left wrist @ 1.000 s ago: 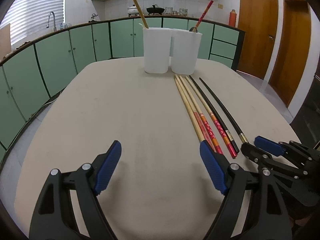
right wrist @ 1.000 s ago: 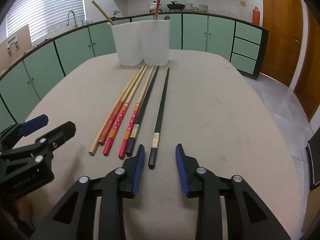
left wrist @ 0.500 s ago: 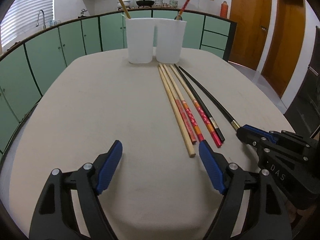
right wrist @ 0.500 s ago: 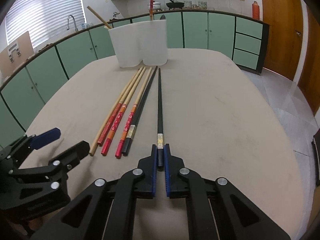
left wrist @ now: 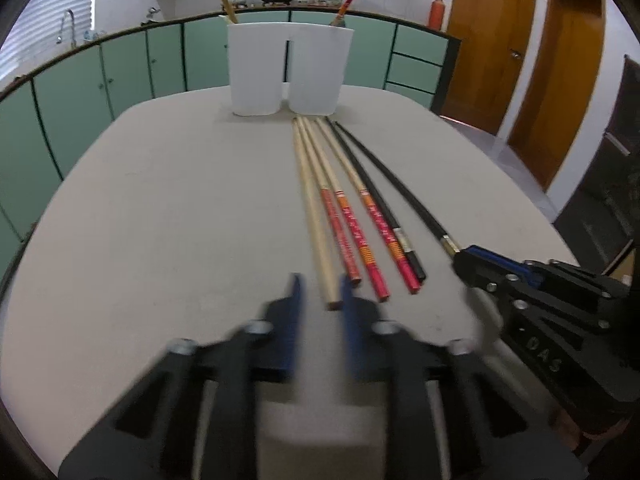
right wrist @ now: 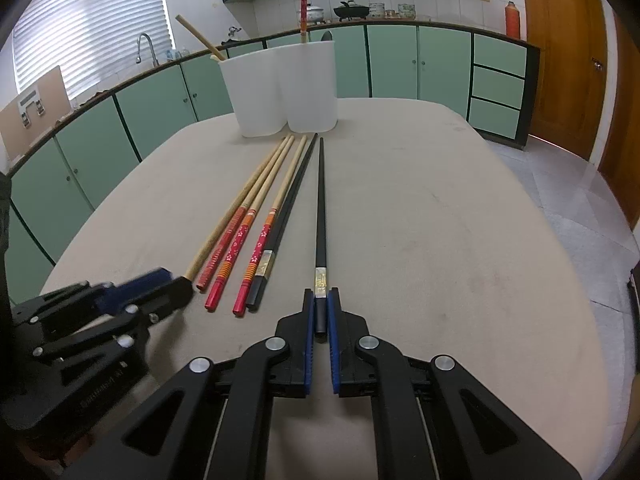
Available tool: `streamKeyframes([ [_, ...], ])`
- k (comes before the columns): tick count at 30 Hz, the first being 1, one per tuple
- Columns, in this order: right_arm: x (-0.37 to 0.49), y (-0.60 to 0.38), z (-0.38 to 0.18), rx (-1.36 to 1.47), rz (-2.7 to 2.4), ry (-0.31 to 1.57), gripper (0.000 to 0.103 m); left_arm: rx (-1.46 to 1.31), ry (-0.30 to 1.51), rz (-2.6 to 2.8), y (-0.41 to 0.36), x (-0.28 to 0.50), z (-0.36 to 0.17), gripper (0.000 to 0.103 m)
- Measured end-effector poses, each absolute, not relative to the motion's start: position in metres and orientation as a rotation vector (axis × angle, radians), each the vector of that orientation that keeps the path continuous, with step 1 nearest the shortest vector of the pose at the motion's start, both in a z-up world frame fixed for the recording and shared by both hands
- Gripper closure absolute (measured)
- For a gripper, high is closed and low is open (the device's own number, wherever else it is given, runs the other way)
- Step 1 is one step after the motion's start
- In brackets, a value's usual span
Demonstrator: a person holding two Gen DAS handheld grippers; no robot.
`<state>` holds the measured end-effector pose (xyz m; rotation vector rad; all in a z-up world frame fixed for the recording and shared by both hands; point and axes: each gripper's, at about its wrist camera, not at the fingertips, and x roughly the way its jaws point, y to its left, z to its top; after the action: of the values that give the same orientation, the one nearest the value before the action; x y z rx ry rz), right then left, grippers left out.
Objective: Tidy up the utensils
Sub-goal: 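Grasp a black chopstick with the right tool while the left tool grasps a wooden chopstick, then carry both held chopsticks over the white holder, lower them in and open both tools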
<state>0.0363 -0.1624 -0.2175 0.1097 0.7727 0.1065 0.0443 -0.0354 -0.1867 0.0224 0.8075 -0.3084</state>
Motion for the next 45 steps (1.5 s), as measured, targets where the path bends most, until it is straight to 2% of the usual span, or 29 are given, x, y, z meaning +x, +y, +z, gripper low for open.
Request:
streamKeyframes([
  [14,0.033,-0.173,-0.184,0.094,0.103,0.701,0.096,0.005,0.703,-0.341,-0.029,0.037,-0.145,0.096],
  [26,0.042,-0.182,-0.109,0.071,0.138,0.562,0.096,-0.009,0.533,-0.336,-0.019,0.046,-0.074,0.096],
  [45,0.12,-0.183,-0.01,0.041,0.27,0.522,0.097,-0.011,0.418,-0.352,-0.021,0.098,0.01,0.097],
])
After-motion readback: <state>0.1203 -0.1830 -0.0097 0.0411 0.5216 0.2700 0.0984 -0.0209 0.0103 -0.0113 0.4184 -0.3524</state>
